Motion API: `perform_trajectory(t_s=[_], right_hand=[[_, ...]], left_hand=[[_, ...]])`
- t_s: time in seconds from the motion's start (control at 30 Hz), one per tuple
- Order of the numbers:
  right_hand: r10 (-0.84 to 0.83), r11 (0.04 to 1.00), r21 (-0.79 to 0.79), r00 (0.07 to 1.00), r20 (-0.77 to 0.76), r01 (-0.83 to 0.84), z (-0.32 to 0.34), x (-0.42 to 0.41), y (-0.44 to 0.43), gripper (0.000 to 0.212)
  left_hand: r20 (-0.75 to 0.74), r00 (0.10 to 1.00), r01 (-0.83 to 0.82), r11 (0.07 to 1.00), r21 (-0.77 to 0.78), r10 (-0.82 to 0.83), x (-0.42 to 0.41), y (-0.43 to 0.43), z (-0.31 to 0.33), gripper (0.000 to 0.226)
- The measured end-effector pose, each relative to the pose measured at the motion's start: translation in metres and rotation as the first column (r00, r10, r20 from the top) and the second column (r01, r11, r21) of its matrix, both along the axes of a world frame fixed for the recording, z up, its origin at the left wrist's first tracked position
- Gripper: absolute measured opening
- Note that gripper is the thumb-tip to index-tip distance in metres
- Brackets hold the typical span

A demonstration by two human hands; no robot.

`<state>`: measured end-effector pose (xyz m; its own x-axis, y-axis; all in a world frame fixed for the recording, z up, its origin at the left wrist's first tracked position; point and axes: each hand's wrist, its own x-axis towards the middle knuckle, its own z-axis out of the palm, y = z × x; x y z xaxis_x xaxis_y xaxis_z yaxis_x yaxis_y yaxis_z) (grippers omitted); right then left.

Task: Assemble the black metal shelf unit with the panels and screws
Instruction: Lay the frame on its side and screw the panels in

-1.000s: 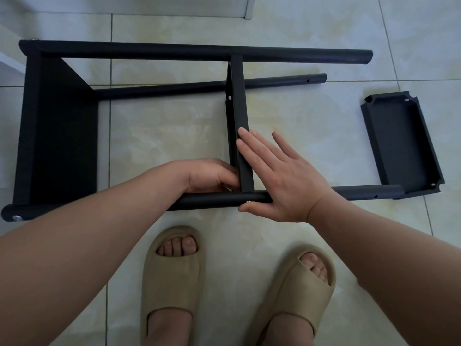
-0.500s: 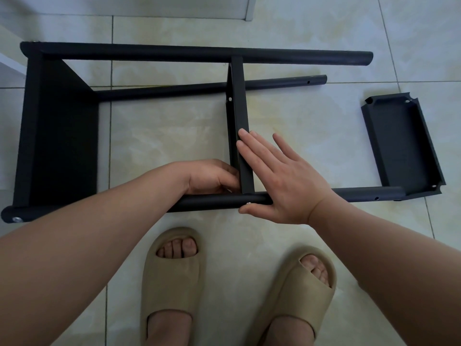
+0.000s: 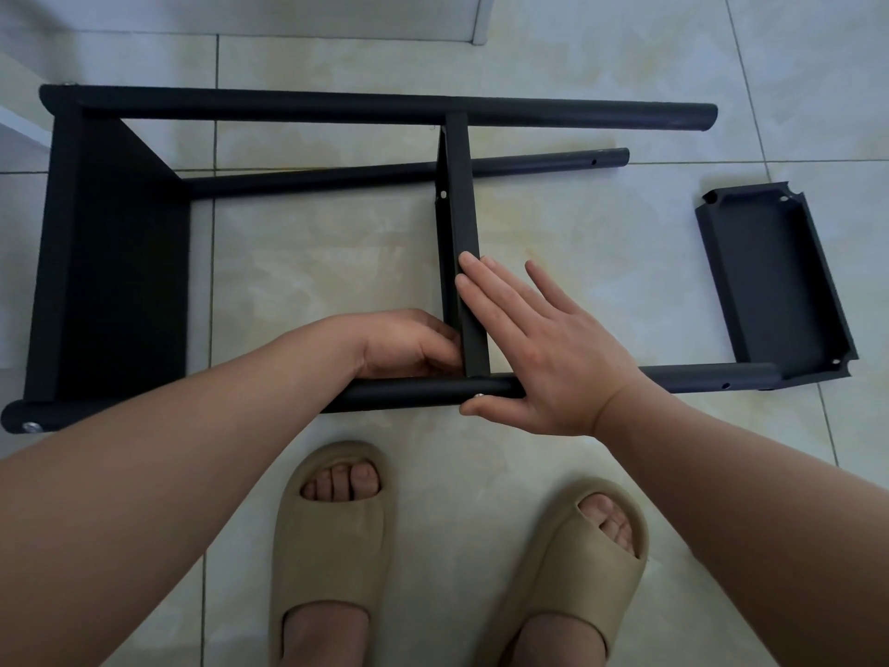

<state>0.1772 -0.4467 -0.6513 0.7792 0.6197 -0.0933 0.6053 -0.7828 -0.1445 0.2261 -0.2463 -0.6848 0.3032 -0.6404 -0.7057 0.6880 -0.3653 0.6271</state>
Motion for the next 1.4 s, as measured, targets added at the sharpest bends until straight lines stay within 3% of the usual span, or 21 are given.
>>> perform_trajectory(t_s=[0.13, 0.2, 0.33, 0.43, 0.6, 0.7, 0.8, 0.83, 0.9, 0.97, 1.1, 1.2, 1.4], right_hand=[[-0.002, 1.0, -0.002, 1.0, -0.004, 0.002, 0.0, 0.0, 0.0, 0.105], [-0.001, 1.0, -0.001, 1.0, -0.001, 0.001, 0.001, 0.0, 0.0, 0.105], [0.001, 1.0, -0.006, 1.0, 0.0, -0.001, 0.001, 0.0, 0.0, 0.105], [0.001, 1.0, -0.003, 1.0, -0.005, -0.001, 0.001, 0.0, 0.0, 0.105], [0.008, 1.0, 0.015, 1.0, -0.008, -0.007, -0.001, 0.0, -0.001, 0.105], [0.001, 1.0, 0.03, 1.0, -0.018, 0.0, -0.002, -0.001, -0.001, 0.105], [-0.007, 1.0, 0.012, 0.998, -0.065, 0.008, 0.003, -0.001, 0.001, 0.105], [-0.014, 1.0, -0.007, 0.996, -0.093, 0.014, 0.006, -0.001, 0.002, 0.106], [-0.043, 0.998, -0.046, 0.984, -0.173, 0.036, 0.012, 0.0, 0.002, 0.108], [-0.091, 0.995, -0.062, 0.954, -0.285, 0.077, 0.019, 0.002, 0.004, 0.11], [-0.199, 0.98, -0.071, 0.867, -0.457, 0.188, 0.036, -0.005, 0.002, 0.11], [-0.261, 0.964, -0.183, 0.824, -0.504, 0.193, 0.054, -0.014, -0.009, 0.093], [-0.353, 0.924, -0.291, 0.841, -0.41, 0.247, 0.101, -0.023, -0.016, 0.062]], left_hand=[[-0.056, 0.997, -0.054, 0.997, -0.047, 0.052, 0.001, 0.0, 0.001, 0.015], [-0.08, 0.995, -0.065, 0.996, -0.06, 0.06, 0.002, -0.001, 0.0, 0.028], [-0.054, 0.998, 0.012, 0.998, -0.059, -0.015, 0.001, -0.001, -0.001, 0.011], [0.01, 0.999, 0.032, 0.999, -0.014, -0.032, 0.001, 0.001, -0.004, 0.015], [-0.044, 0.999, -0.021, 0.999, -0.048, 0.019, 0.002, 0.0, -0.004, 0.015], [-0.064, 0.997, -0.047, 0.998, -0.042, 0.044, 0.001, -0.002, -0.003, 0.03], [0.076, 0.997, -0.037, 0.993, 0.115, 0.028, -0.001, -0.002, 0.004, 0.013], [0.206, 0.976, 0.013, 0.971, 0.24, -0.064, 0.0, -0.001, 0.007, 0.015], [0.398, 0.842, 0.135, 0.858, 0.496, -0.363, 0.0, 0.003, 0.016, 0.016], [0.416, 0.766, 0.16, 0.772, 0.615, -0.49, -0.005, 0.009, 0.03, 0.028], [0.246, 0.835, 0.255, 0.742, 0.62, -0.492, -0.022, 0.018, 0.056, 0.062], [0.261, 0.789, 0.278, 0.702, 0.655, -0.556, -0.027, 0.021, 0.075, 0.06], [0.354, 0.735, 0.213, 0.692, 0.69, -0.579, -0.021, 0.026, 0.125, 0.046]])
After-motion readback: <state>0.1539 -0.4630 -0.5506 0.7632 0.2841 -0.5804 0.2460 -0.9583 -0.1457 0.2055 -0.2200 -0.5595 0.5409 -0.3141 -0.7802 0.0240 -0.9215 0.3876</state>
